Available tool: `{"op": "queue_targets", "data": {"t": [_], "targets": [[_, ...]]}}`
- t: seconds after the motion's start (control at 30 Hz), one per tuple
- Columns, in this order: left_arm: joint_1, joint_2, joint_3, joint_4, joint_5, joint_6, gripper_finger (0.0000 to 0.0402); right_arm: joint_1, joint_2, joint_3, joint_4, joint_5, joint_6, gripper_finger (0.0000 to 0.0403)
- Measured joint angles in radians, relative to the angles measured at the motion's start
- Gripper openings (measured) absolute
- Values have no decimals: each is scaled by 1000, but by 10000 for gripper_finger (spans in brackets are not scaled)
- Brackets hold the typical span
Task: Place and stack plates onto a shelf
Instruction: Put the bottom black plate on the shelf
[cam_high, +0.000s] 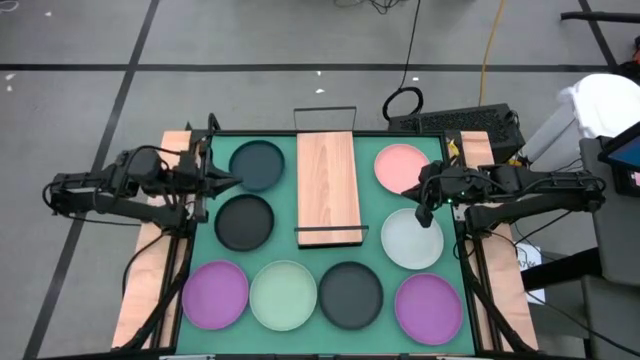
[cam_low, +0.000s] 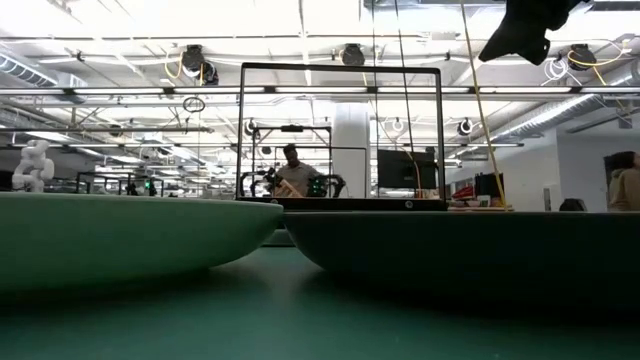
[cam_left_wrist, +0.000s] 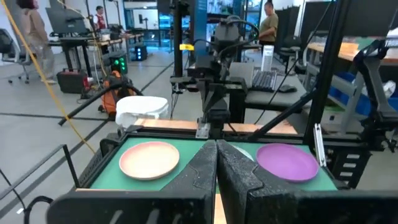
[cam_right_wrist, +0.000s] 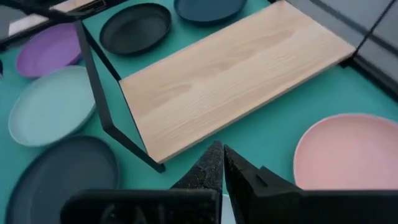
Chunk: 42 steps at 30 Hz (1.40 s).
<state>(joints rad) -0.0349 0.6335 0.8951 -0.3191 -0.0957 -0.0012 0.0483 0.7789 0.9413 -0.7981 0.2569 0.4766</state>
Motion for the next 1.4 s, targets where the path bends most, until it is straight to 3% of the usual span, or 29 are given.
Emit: {"op": "queue_targets", "data": {"t": [0.33, 0.6, 0.83, 1.07, 1.2, 1.4], "targets": [[0, 63, 3, -148, 0, -35, 14, 0, 62, 0, 27, -27, 69, 0], [0, 107, 3, -195, 1, -378, 14, 52, 151, 0, 40, -79, 199, 0], [-23, 139, 3, -194, 1, -339, 14, 162, 220, 0, 38, -79, 335, 0], [-27, 161, 2, -195, 1, -393, 14, 260, 294, 0, -26, -97, 692, 0], [-26, 159, 2, -192, 1, -415, 14, 299, 343, 0, -60, -203, 791, 0], [-27, 160, 2, -201, 1, -399, 14, 348, 400, 0, -50, -206, 967, 0]]}}
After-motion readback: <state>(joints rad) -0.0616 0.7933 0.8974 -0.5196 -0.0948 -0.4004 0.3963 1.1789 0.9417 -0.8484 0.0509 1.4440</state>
